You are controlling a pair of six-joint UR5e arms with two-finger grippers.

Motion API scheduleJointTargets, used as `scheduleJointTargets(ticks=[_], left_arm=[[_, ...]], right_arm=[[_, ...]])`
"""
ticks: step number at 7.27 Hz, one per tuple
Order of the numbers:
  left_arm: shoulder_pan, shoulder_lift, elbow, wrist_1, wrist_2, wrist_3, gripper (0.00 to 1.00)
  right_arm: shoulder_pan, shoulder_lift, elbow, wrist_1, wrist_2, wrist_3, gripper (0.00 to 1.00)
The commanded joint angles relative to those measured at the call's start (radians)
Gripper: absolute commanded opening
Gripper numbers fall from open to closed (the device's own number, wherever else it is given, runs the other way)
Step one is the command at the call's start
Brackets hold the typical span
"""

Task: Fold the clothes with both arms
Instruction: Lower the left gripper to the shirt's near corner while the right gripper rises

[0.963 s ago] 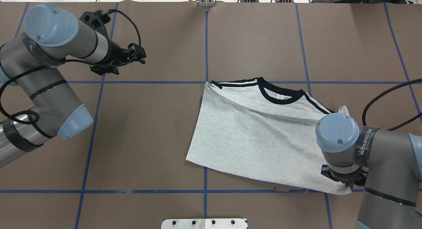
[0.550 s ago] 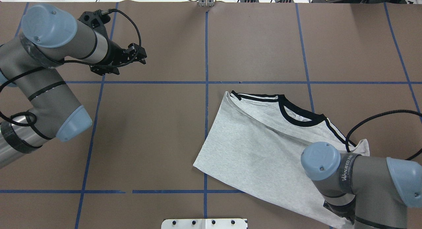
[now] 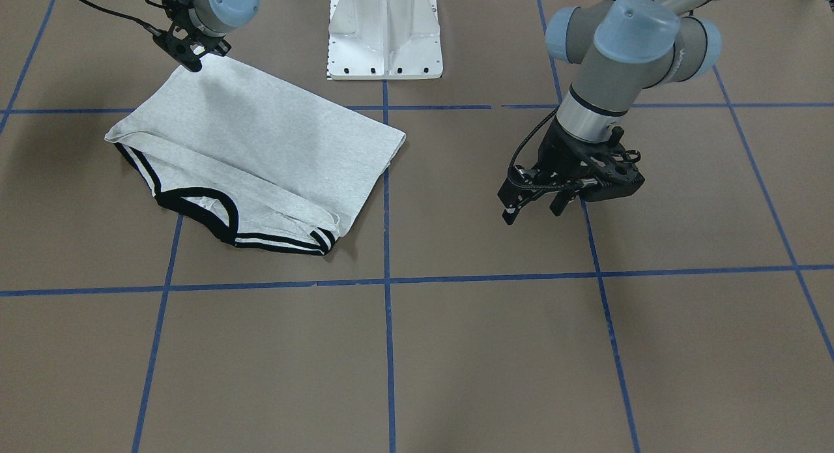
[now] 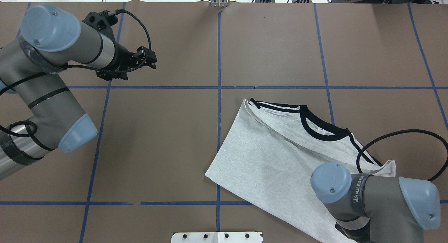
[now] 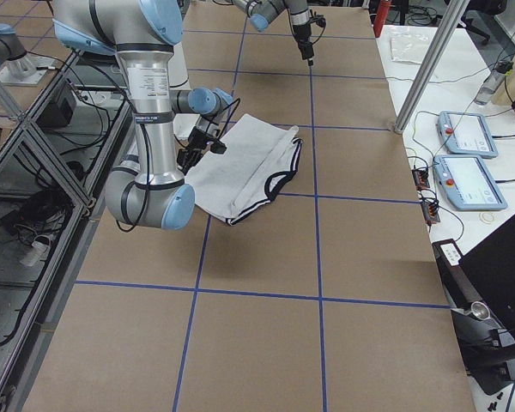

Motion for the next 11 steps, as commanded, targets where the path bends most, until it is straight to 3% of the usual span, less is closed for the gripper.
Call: scheduleJointTargets(ticks=[1, 3, 4, 7, 8, 11], left_arm=[[0.014, 0.0, -0.027, 0.02, -0.004, -0.002, 1.0], [0.122, -0.007, -0.056, 0.018, -0.003, -0.125, 1.0], [0.188, -0.007, -0.075, 0.018, 0.0, -0.199, 1.0], [0.406, -0.03, -0.067, 0.011, 0.089, -0.44, 1.0], [0.457, -0.036, -0.053, 0.008, 0.095, -0.488, 1.0], [0.478, -0.131, 0.094, -0.002, 0.129, -0.5, 0.99]], right_arm=[[0.088, 0.033, -0.004, 0.004, -0.018, -0.012, 1.0], [0.223, 0.123, -0.015, 0.005, -0.11, -0.079, 1.0], [0.318, 0.157, -0.035, 0.007, -0.136, -0.203, 1.0], [0.533, 0.246, -0.09, 0.056, -0.146, -0.549, 1.0], [0.567, 0.249, -0.093, 0.134, -0.129, -0.566, 1.0], [0.587, 0.255, -0.098, 0.205, -0.092, -0.627, 1.0]])
